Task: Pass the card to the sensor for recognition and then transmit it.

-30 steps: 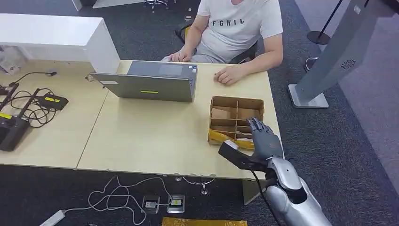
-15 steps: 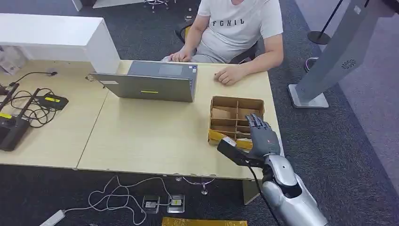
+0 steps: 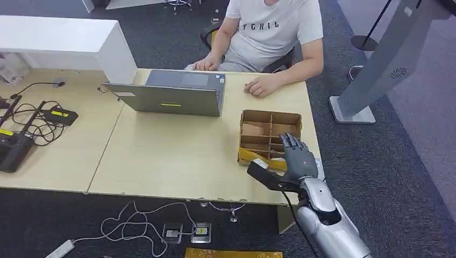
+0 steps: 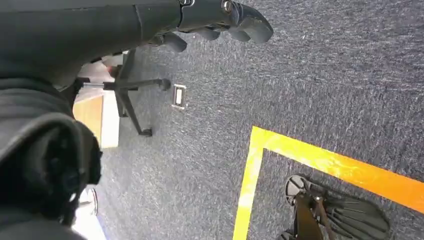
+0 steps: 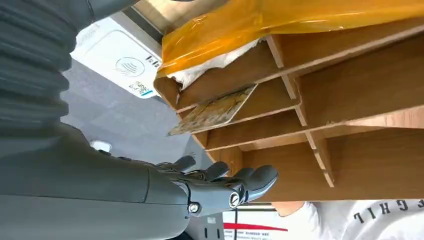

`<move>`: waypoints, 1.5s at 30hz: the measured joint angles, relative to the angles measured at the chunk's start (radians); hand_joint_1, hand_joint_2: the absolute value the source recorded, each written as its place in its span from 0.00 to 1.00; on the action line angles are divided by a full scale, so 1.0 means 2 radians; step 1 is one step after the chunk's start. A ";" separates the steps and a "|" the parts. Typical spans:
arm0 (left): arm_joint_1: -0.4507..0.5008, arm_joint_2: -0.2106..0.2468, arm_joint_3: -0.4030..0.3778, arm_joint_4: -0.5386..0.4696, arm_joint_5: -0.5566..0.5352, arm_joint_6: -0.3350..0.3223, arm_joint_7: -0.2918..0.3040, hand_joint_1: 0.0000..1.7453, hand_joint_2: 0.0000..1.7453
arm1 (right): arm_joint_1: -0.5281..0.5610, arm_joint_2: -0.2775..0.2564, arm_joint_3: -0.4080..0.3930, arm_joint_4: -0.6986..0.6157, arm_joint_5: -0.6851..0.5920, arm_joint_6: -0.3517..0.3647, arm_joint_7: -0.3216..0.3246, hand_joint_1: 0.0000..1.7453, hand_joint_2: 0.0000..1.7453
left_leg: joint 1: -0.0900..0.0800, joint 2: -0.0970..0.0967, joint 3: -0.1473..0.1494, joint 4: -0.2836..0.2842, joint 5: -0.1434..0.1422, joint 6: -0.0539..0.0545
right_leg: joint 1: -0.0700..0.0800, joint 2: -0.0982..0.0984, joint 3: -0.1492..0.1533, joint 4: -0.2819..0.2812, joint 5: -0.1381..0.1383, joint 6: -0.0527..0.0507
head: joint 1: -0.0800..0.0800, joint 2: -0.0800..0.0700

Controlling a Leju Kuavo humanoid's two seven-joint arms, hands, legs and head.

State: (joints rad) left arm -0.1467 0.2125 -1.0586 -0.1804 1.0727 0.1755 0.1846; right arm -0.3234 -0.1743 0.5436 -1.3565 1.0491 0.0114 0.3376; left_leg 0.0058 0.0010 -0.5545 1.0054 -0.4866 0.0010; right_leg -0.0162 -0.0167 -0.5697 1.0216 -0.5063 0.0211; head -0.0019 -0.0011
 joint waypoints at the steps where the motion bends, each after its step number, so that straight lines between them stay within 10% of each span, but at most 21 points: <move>1: 0.000 0.000 0.000 0.000 0.000 0.000 0.000 0.00 0.00 | 0.000 0.000 -0.001 0.001 0.001 0.000 0.000 0.00 1.00 | 0.000 0.000 0.000 0.000 0.000 0.000 | 0.000 0.000 0.000 0.000 0.000 0.000 | 0.000 0.000; 7: 0.000 0.001 -0.002 0.000 0.000 0.000 0.000 0.00 0.00 | -0.001 0.000 -0.006 0.003 0.009 0.000 0.003 0.00 1.00 | 0.000 0.000 0.000 0.000 0.000 0.000 | 0.000 0.000 0.000 0.000 0.000 0.000 | 0.000 0.000; 8: 0.000 0.001 -0.002 0.000 0.000 0.000 0.000 0.00 0.00 | -0.001 0.000 -0.006 0.003 0.009 0.000 0.003 0.61 1.00 | 0.000 0.000 0.000 0.000 0.000 0.000 | 0.000 0.000 0.000 0.000 0.000 0.000 | 0.000 0.000; 9: 0.000 0.001 -0.002 0.000 0.000 0.000 0.000 0.00 0.00 | -0.001 0.000 -0.007 0.003 0.009 0.001 0.003 1.00 1.00 | 0.000 0.000 0.000 0.000 0.000 0.000 | 0.000 0.000 0.000 0.000 0.000 0.000 | 0.000 0.000; 45: 0.000 0.004 -0.011 0.000 0.007 0.000 0.000 0.00 0.00 | -0.002 0.010 -0.031 0.002 0.046 0.021 -0.007 1.00 1.00 | 0.000 0.000 0.000 0.000 0.000 0.000 | 0.000 0.000 0.000 0.000 0.000 0.000 | 0.000 0.000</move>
State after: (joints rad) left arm -0.1469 0.2213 -1.0807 -0.1804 1.0861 0.1755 0.1846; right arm -0.3268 -0.1534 0.4822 -1.3527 1.1406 0.0538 0.3243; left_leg 0.0058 0.0011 -0.5541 1.0054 -0.4866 0.0009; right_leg -0.0161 -0.0165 -0.5697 1.0216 -0.5063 0.0211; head -0.0019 -0.0008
